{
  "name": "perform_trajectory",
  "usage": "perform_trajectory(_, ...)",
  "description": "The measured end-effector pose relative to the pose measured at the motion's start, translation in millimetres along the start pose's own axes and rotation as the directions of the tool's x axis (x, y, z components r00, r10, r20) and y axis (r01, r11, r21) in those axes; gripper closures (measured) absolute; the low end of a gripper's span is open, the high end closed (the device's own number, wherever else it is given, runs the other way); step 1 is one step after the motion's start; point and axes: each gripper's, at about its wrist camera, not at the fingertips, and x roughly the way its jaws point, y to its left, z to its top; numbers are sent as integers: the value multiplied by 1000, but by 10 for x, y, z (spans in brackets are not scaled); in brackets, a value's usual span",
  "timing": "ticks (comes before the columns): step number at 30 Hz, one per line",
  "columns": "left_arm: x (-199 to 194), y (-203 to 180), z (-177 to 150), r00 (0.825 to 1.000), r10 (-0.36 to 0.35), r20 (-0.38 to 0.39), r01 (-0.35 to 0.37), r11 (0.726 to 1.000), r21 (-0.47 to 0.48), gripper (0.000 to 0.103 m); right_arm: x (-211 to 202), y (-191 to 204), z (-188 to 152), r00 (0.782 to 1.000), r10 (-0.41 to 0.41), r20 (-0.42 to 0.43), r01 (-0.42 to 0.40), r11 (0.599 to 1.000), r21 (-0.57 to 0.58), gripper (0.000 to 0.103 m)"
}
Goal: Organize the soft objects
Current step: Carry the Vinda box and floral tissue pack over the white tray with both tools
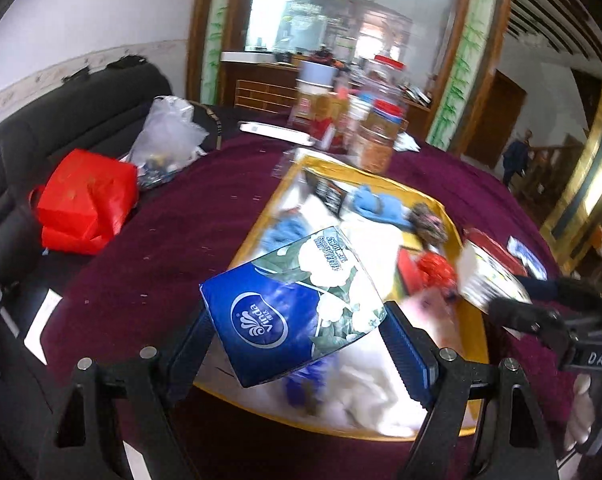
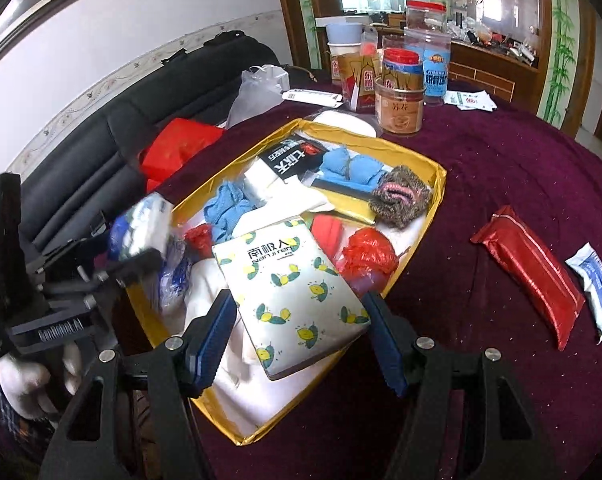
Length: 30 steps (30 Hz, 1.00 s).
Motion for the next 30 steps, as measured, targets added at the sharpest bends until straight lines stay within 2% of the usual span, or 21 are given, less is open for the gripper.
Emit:
perform_trajectory(5, 85, 162, 82, 1000, 0, -7, 0, 999, -49, 17, 105, -3, 95, 1000, -12, -6, 12, 1000, 10, 38)
perform_trajectory(13, 226, 5, 103, 995, -87, -49, 85, 995, -45, 17, 349, -90, 283, 999, 28, -18, -26, 996, 84, 38)
perform_trajectory(17, 343, -103, 236, 996, -71, -55, 71, 997, -1, 17, 330, -97, 216, 999, 36, -24, -34, 996, 80, 38)
perform_trajectory(21, 557, -214, 339, 995, -41, -90, 45, 998, 44, 17, 273, -67, 132, 1000, 20, -18, -19, 998, 59, 38)
perform_trajectory(25, 723, -318, 350, 991, 1, -132, 12, 995, 99, 16, 219, -57, 72, 999, 38, -14, -37, 998, 55, 38)
perform_trajectory(28, 758, -279, 339, 988, -14, -154, 27, 996, 82, 15, 209, -24, 29, 998, 54, -22, -53, 998, 46, 38)
perform_trajectory(30, 706, -222, 346, 989, -33, -142, 41, 998, 52, 15, 199, 30, -15, 997, 78, -27, -77, 996, 39, 38)
